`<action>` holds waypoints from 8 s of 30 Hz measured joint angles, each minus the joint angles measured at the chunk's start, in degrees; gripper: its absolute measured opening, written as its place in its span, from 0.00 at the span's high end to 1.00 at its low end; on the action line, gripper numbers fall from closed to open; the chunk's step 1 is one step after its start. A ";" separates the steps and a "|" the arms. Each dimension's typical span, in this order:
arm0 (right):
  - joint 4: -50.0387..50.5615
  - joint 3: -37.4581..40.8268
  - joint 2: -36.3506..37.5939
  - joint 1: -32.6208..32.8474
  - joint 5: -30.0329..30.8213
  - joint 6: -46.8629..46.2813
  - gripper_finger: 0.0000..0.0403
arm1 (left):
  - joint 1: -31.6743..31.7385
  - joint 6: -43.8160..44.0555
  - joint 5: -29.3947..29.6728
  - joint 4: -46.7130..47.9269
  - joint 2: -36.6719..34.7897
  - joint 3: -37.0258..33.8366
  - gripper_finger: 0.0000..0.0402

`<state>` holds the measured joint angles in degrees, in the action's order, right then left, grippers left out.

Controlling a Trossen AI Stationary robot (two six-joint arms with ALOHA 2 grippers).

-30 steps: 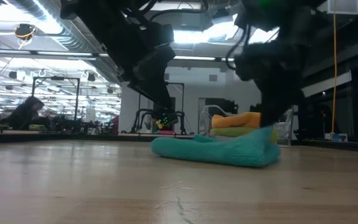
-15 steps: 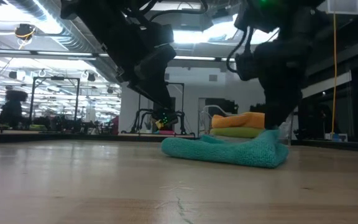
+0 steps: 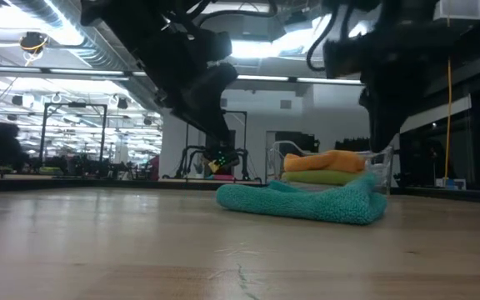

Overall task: Fold microfiber towels
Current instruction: Fold the blue microfiber

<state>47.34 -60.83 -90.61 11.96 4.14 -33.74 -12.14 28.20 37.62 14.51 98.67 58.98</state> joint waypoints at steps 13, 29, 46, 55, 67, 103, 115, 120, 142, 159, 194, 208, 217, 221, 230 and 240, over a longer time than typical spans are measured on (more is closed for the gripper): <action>-18.21 1.02 -0.32 10.34 2.91 27.05 0.63 | 0.40 0.20 8.01 10.46 -4.17 0.00 0.79; -21.79 1.04 -8.59 13.44 0.46 19.04 0.63 | 0.13 -15.60 -22.32 10.30 -4.24 -0.02 0.79; -27.17 1.09 -10.23 13.58 0.93 21.13 0.58 | -2.91 -44.47 -29.36 -2.77 -4.24 -0.02 0.79; -28.15 1.09 -10.23 13.56 2.69 18.26 0.38 | -2.09 -40.23 -29.78 -2.13 -4.24 -0.02 0.64; -28.28 1.09 -10.23 13.41 4.11 21.00 0.31 | -0.13 -41.13 -35.21 -2.75 -4.20 -0.02 0.55; -28.27 1.09 -10.21 13.39 5.45 23.59 0.31 | -0.68 -37.33 -35.64 -3.55 -4.19 -0.02 0.56; -27.73 1.09 -10.16 13.39 5.46 23.96 0.31 | -0.68 -37.35 -35.62 -3.55 -4.19 -0.02 0.56; -27.42 1.09 -10.14 13.39 5.46 23.96 0.31 | -0.68 -37.35 -35.60 -3.55 -4.18 -0.02 0.56; -27.55 4.11 -10.12 13.41 5.29 23.57 0.31 | -0.93 -37.65 -38.22 -4.98 1.59 -0.02 0.56; -37.81 7.99 -10.12 15.14 9.89 29.72 0.38 | 0.64 -48.32 -34.11 -4.95 5.04 -0.04 0.56; -38.95 7.71 -17.29 15.46 13.31 9.49 0.54 | 2.12 -46.14 -33.82 -11.57 13.20 0.15 0.70; -38.23 7.88 -17.27 15.29 15.53 3.87 0.95 | 1.68 -39.38 -31.89 -11.57 12.99 0.07 0.98; -28.52 0.81 -17.99 17.54 17.96 5.51 0.97 | -2.43 -29.45 -28.33 -7.90 8.66 -0.28 1.00; -25.67 -2.75 -17.94 19.25 18.04 5.51 0.97 | -5.06 -23.36 -28.24 -7.06 6.72 -0.18 1.00; -20.61 -10.72 -17.81 21.87 17.90 2.94 0.97 | -10.65 -15.71 -28.62 -2.96 5.38 3.89 1.00; -17.79 -13.86 -17.66 22.66 18.51 -2.76 0.97 | -10.28 -15.06 -27.68 7.86 5.25 11.23 1.00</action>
<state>29.55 -74.70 -108.27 34.61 22.65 -36.50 -22.42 13.14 9.93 22.37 103.92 70.21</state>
